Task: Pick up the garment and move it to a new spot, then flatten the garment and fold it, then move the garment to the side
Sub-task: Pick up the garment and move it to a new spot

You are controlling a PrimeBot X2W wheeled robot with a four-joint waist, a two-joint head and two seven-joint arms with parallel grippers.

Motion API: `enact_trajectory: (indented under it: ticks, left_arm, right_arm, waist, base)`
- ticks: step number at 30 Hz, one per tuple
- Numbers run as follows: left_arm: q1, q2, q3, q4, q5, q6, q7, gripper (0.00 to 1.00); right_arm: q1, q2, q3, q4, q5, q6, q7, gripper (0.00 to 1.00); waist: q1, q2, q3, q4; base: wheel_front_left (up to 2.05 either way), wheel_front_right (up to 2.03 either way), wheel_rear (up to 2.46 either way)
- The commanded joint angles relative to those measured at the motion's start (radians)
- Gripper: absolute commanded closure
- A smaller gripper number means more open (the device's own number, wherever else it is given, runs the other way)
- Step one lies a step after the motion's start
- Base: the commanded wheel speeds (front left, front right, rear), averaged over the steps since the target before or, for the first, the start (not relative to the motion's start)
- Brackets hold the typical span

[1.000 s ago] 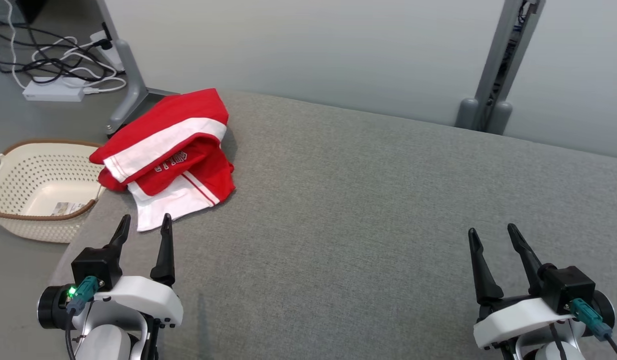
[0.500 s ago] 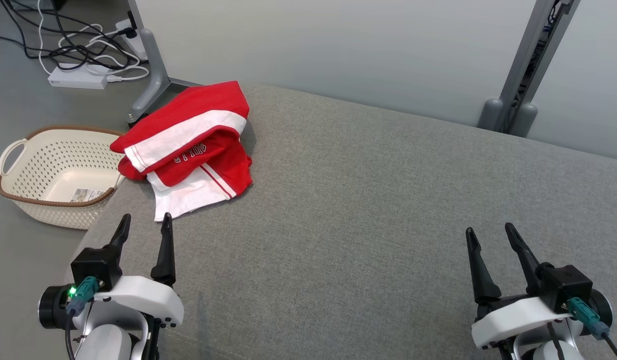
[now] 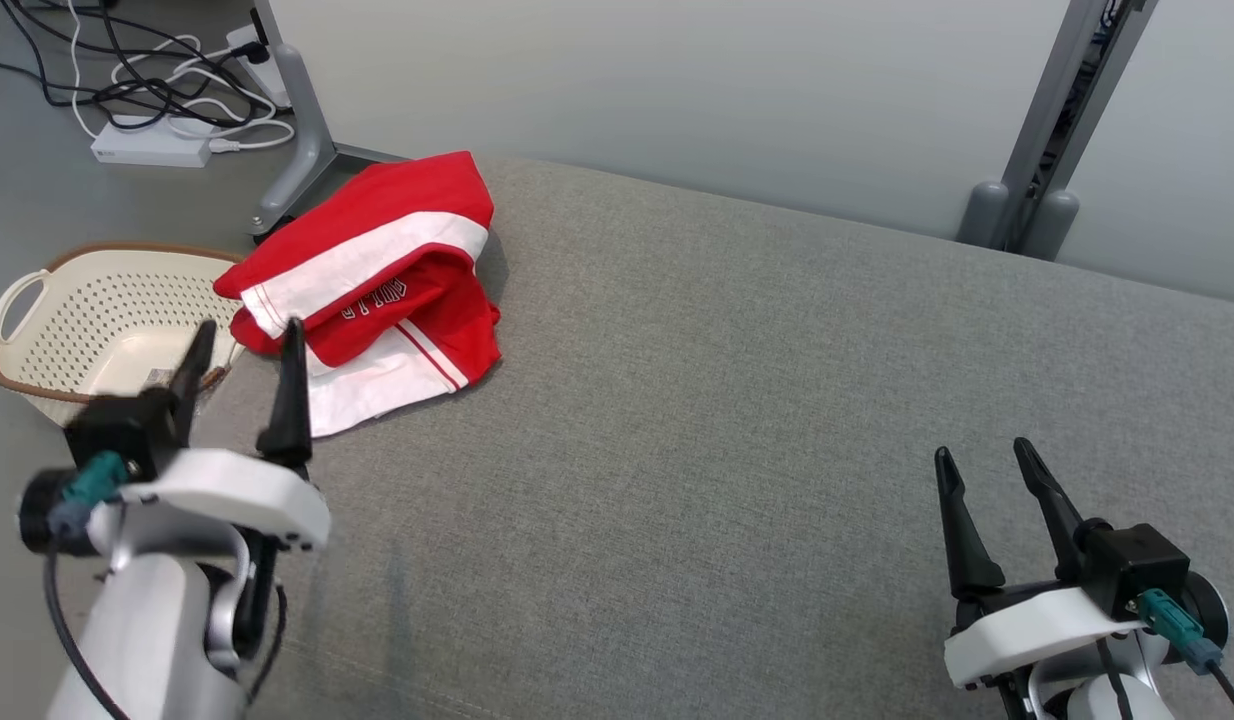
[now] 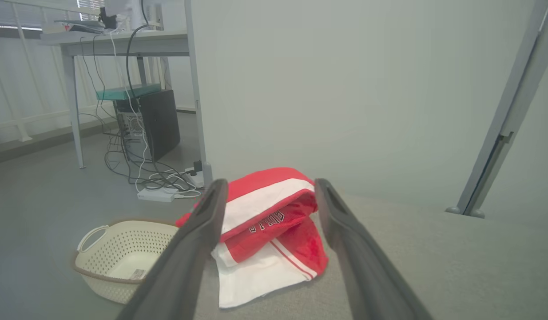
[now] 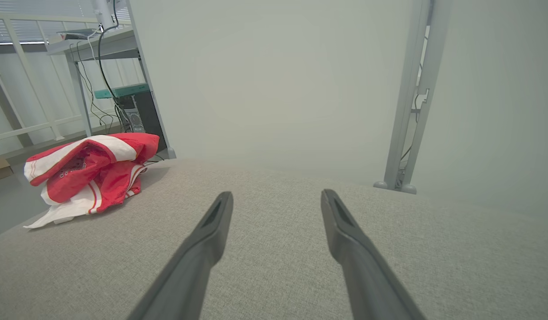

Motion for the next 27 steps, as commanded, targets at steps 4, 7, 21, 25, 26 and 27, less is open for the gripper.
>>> enact_trajectory:
  ticks: [4, 7, 21, 25, 26, 27]
  left_arm:
    - [-0.128, 0.055, 0.026, -0.033, -0.033, -0.021, 0.096, 0.00]
    - [-0.224, 0.098, 0.034, 0.005, -0.064, -0.047, 0.209, 0.00]
    - [-0.489, 0.219, 0.110, 0.503, -0.221, -0.098, 0.510, 0.00]
    - [-0.520, 0.243, 0.135, 0.602, -0.240, -0.089, 0.499, 0.00]
    - [-0.526, 0.244, 0.135, 0.622, -0.242, -0.091, 0.495, 0.00]
    - [-0.533, 0.246, 0.141, 0.642, -0.251, -0.095, 0.489, 0.00]
  right_arm:
    - [-0.021, -0.005, 0.003, -0.012, -0.014, 0.002, 0.000, 0.00]
    - [-0.033, -0.005, 0.009, -0.027, -0.017, 0.002, 0.004, 0.00]
    - [-0.077, -0.017, 0.048, -0.076, -0.036, 0.002, 0.025, 0.00]
    - [-0.090, -0.031, 0.049, -0.099, -0.044, 0.002, 0.034, 0.00]
    - [-0.093, -0.034, 0.050, -0.103, -0.045, 0.002, 0.037, 0.00]
    - [-0.096, -0.036, 0.052, -0.110, -0.046, 0.002, 0.038, 0.00]
  waist:
    - [0.0000, 0.0000, 0.029, -0.018]
    - [0.0000, 0.0000, 0.057, -0.038]
    - [0.0000, 0.0000, 0.205, -0.174]
    - [0.0000, 0.0000, 0.251, -0.199]
    - [0.0000, 0.0000, 0.261, -0.203]
    - [0.0000, 0.0000, 0.272, -0.208]
  base:
    - [0.00, 0.00, 0.00]
    - [0.00, 0.00, 0.00]
    - [0.00, 0.00, 0.00]
    - [0.00, 0.00, 0.00]
    - [0.00, 0.00, 0.00]
    - [0.00, 0.00, 0.00]
